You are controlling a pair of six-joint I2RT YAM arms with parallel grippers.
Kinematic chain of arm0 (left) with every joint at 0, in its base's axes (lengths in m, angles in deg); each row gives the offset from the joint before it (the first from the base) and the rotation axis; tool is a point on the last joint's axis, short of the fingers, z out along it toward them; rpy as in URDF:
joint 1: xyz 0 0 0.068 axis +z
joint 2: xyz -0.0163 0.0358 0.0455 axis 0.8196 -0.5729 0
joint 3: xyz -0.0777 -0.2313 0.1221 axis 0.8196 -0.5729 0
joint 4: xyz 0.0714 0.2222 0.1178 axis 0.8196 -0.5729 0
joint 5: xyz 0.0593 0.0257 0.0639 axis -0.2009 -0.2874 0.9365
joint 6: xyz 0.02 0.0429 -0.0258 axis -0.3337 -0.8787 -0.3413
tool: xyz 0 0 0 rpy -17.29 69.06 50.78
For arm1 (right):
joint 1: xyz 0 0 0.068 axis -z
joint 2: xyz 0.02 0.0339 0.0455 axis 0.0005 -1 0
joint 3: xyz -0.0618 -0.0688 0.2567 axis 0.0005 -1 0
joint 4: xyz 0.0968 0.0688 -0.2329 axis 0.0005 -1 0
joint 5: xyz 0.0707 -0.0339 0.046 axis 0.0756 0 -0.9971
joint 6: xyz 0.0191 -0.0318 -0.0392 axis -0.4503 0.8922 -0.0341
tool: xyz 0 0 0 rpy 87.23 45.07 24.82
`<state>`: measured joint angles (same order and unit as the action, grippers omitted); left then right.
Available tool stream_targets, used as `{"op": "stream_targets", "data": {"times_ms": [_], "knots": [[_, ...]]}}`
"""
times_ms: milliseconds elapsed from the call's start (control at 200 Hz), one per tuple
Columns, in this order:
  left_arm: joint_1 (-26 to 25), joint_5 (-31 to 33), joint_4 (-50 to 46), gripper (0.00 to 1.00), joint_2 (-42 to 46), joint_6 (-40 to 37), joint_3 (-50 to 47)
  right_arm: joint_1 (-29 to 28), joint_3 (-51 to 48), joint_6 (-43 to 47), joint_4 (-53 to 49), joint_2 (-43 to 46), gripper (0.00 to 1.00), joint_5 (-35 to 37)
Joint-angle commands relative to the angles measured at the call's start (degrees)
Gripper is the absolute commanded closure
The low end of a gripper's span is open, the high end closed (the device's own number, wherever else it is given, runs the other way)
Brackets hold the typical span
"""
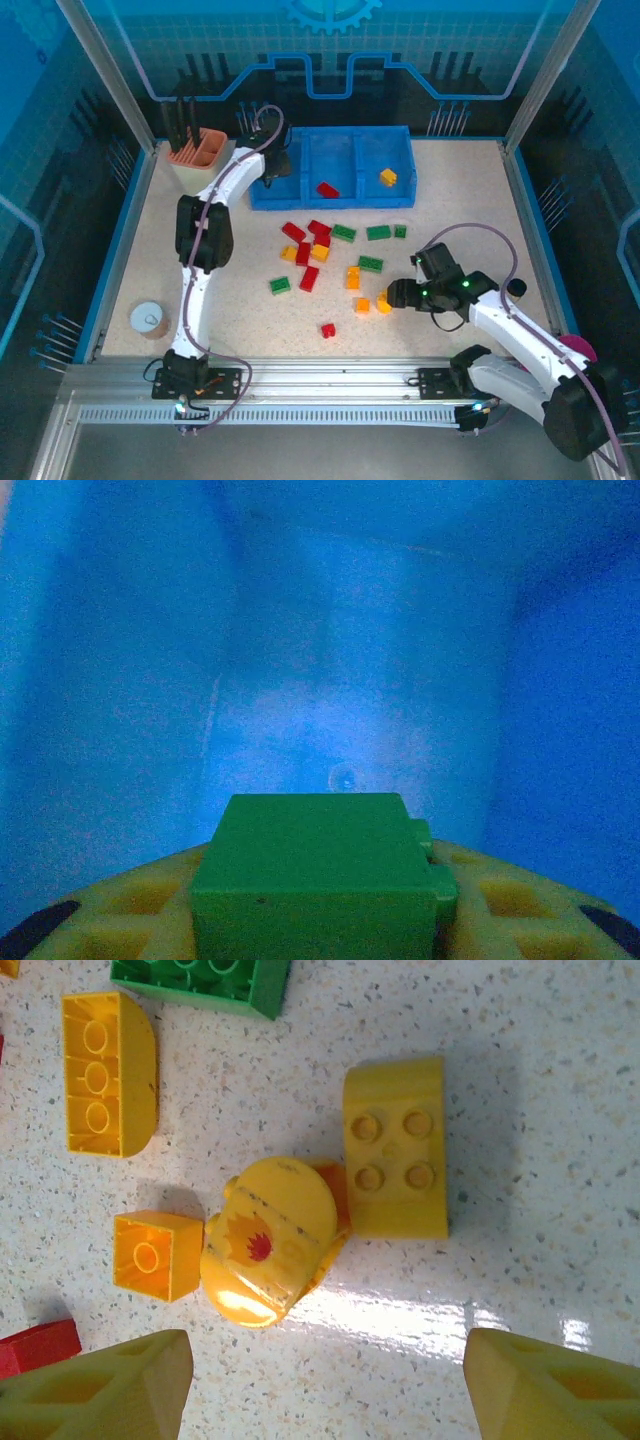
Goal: Sort the legos into containers by color
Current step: Place the lego in the container, then pick up the lego from the bottom-center of the table.
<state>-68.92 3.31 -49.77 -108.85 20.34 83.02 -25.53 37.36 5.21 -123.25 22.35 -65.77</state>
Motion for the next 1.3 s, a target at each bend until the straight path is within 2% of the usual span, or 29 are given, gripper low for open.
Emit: {"op": "stream_targets", "data": {"times_ms": [0,215,385,540,876,1086,1296], "knots": [[0.24,-1.24,-2.03,0.64,-1.17,-0.84,2.62,-0.71,-1.64,-3.95,-2.82,2.51,0.27,-1.32],[0.24,-1.95,-1.64,0.58,-2.04,-0.96,1.89,-0.98,-4.26,-8.48,-0.30,4.74,0.26,-4.54],[0.25,-1.93,-0.97,0.43,-1.04,-1.59,1.07,-1.41,-4.67,-11.98,2.18,2.81,0.26,-5.03],[0.18,-2.62,0.89,0.34,1.81,-1.73,-1.43,-1.60,-5.09,-14.72,4.32,0.41,0.26,-4.45],[0.16,-3.87,5.59,0.30,12.21,-1.63,-8.67,-2.73,-3.19,-16.87,10.97,-7.17,0.26,-3.37],[0.07,-11.32,4.77,0.27,19.15,-0.61,-8.50,-2.87,-1.24,-16.15,14.70,-13.94,0.26,-2.61],[-0.87,-11.09,6.42,0.25,30.08,-1.52,-13.74,-2.91,2.80,-14.45,15.87,-22.36,0.26,-2.84]]}}
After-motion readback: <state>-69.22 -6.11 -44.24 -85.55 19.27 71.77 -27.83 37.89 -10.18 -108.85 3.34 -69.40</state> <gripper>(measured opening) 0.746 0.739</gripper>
